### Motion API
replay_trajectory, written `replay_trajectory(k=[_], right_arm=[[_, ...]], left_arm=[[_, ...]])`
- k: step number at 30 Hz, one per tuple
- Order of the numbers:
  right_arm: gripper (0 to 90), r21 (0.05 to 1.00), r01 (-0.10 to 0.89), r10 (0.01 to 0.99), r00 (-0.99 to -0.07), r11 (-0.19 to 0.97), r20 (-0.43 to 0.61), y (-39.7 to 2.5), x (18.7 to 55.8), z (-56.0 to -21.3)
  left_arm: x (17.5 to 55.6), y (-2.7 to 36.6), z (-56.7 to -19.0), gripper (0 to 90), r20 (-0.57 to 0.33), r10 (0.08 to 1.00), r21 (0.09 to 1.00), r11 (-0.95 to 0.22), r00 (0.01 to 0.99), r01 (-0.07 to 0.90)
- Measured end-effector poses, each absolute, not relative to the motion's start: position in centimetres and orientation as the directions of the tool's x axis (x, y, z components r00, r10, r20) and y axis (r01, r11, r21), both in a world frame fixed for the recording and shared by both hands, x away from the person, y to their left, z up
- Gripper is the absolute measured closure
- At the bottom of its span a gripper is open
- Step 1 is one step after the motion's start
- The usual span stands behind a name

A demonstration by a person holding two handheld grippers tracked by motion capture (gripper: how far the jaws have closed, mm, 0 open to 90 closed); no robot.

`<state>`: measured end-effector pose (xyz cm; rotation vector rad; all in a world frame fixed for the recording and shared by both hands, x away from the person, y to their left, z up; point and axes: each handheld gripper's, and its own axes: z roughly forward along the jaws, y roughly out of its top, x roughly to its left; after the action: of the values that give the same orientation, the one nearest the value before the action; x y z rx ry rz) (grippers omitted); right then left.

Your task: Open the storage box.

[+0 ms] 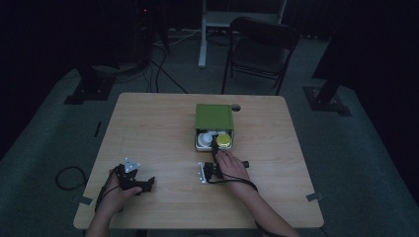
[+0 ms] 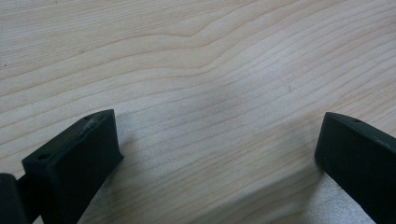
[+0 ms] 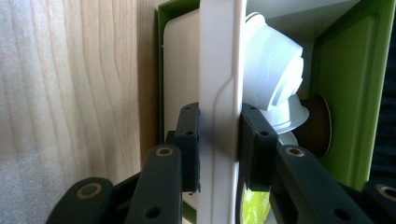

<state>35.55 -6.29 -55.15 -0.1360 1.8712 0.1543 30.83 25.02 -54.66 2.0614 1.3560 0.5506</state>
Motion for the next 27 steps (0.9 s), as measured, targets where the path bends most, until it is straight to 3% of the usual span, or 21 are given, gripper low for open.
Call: replay_trajectory(k=[27], right_arm=[[72.0,0.043,-0.182,-0.025,-0.355,0.982,-0.935,-6.4,34.0,-54.5]], left_arm=[[30.8,25.0,-54.7,0.2,0.014,0.92,0.681,-0.295,0.391,0.67]])
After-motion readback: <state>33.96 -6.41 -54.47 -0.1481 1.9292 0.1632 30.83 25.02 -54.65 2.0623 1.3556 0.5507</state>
